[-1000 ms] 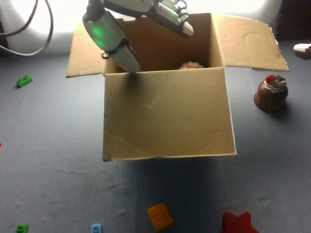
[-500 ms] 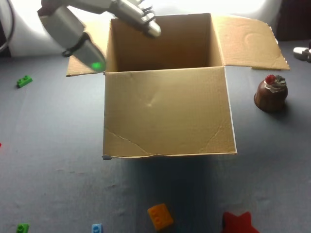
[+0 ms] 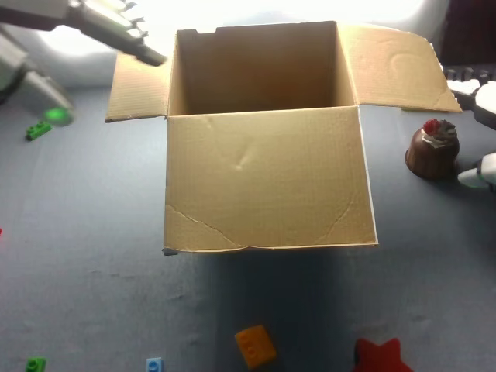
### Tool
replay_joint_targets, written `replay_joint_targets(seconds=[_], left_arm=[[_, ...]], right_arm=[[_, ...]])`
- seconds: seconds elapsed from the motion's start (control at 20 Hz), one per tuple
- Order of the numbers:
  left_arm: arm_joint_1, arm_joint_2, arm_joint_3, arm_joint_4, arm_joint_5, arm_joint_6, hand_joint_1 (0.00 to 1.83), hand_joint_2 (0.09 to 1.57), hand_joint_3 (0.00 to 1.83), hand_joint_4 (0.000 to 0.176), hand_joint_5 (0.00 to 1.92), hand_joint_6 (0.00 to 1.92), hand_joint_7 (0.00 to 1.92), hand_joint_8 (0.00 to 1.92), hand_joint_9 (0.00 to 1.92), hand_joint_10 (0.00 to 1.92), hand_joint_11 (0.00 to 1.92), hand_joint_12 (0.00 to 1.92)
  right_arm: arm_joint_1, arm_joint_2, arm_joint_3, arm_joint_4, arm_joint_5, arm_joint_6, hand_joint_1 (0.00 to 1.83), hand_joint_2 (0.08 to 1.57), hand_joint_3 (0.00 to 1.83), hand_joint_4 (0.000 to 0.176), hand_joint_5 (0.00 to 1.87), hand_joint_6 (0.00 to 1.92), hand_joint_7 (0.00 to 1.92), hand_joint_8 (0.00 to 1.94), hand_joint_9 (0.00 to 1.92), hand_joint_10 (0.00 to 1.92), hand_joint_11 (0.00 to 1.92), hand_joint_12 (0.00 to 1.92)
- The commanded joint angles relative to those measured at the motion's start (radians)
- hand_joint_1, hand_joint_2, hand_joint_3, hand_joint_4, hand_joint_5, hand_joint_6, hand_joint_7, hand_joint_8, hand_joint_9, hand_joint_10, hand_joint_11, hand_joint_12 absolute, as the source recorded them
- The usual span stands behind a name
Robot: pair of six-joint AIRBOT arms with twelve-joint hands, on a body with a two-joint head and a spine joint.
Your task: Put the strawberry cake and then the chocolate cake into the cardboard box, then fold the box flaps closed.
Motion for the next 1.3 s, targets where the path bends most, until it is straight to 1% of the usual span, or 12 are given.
replay_joint_targets(seconds=[0.0,0.05,0.15,0.3,0.35,0.45,0.5,0.65,0.8,1.05,1.15,1.25], left_arm=[[-0.016,0.018,-0.004,-0.06,0.001,-0.024,0.17,1.14,0.0,0.049,0.17,0.0,0.25,0.0,0.31,0.0,0.0,1.03],[-0.018,0.034,-0.012,-0.048,-0.011,-0.043,0.17,1.15,0.0,0.048,0.17,0.0,0.25,0.0,0.31,0.0,0.0,1.03],[-0.02,0.071,-0.032,-0.046,-0.014,-0.043,0.13,1.16,0.01,0.044,0.15,0.0,0.23,0.0,0.29,0.0,0.0,1.02],[-0.019,0.098,-0.039,-0.05,-0.015,-0.043,0.12,1.17,0.01,0.023,0.18,0.01,0.23,0.0,0.3,0.0,0.0,1.02],[-0.013,0.107,-0.041,-0.05,-0.015,-0.042,0.12,1.16,0.0,0.025,0.19,0.01,0.25,0.01,0.31,0.01,0.0,1.03],[0.014,0.13,-0.053,-0.053,-0.014,-0.042,0.19,1.16,0.0,0.01,0.2,0.01,0.24,0.0,0.35,0.02,0.0,1.15],[0.033,0.146,-0.063,-0.077,-0.003,-0.042,0.19,1.16,0.0,0.012,0.2,0.01,0.25,0.0,0.35,0.02,0.0,1.18],[0.078,0.186,-0.095,-0.174,0.025,-0.003,0.12,1.17,0.0,0.031,0.19,0.0,0.24,0.0,0.33,0.0,0.0,1.1],[0.15,0.223,-0.138,-0.269,0.046,0.016,0.11,1.17,0.0,0.016,0.19,0.0,0.26,0.01,0.34,0.0,0.0,1.12],[0.338,0.241,-0.16,-0.411,0.078,0.037,0.2,1.15,0.0,0.017,0.18,0.0,0.26,0.0,0.34,0.0,0.0,1.12],[0.375,0.24,-0.157,-0.449,0.115,0.076,0.19,1.15,0.0,0.02,0.19,0.0,0.27,0.0,0.35,0.01,0.0,1.11],[0.376,0.239,-0.151,-0.459,0.134,0.091,0.17,1.16,0.0,0.024,0.21,0.01,0.27,0.0,0.36,0.01,0.0,1.13]], right_arm=[[0.012,0.004,0.017,-0.018,0.105,-0.001,1.24,1.06,0.0,0.026,0.03,0.0,0.04,0.01,0.09,0.01,0.0,0.47],[0.012,-0.013,0.031,-0.014,0.105,-0.001,1.23,1.06,0.0,0.022,0.01,0.01,0.02,0.0,0.06,0.01,0.0,0.37],[0.012,-0.046,0.059,-0.013,0.106,-0.005,1.21,1.07,0.0,0.008,0.0,0.0,0.04,0.0,0.07,0.02,0.0,0.51],[0.004,-0.074,0.078,-0.013,0.108,-0.006,1.25,1.04,0.0,0.012,0.02,0.01,0.02,0.0,0.07,0.01,0.0,0.59],[0.001,-0.082,0.084,-0.013,0.11,-0.008,1.22,1.04,0.0,0.008,0.03,0.01,0.04,0.0,0.08,0.02,0.0,0.62],[-0.004,-0.098,0.101,-0.008,0.115,-0.008,1.26,1.06,0.0,0.005,0.06,0.01,0.08,0.01,0.08,0.01,0.0,0.31],[-0.009,-0.107,0.109,0.002,0.113,-0.008,1.27,1.06,0.0,0.006,0.05,0.01,0.09,0.0,0.08,0.01,0.0,0.28],[-0.016,-0.117,0.12,0.006,0.097,-0.009,1.29,1.04,0.0,0.012,0.04,0.01,0.07,0.0,0.1,0.01,0.0,0.5],[-0.024,-0.12,0.126,0.009,0.097,-0.01,1.26,1.07,0.0,0.015,0.03,0.0,0.06,0.0,0.09,0.0,0.0,0.23],[-0.025,-0.123,0.132,0.009,0.098,-0.013,1.22,1.05,0.0,0.028,0.06,0.01,0.12,0.01,0.15,0.02,0.0,0.59],[-0.025,-0.123,0.132,0.009,0.098,-0.014,1.22,1.04,0.0,0.028,0.07,0.01,0.09,0.0,0.14,0.01,0.0,0.5],[-0.025,-0.123,0.132,0.009,0.098,-0.015,1.23,1.02,0.0,0.027,0.08,0.01,0.11,0.0,0.17,0.01,0.0,0.61]])
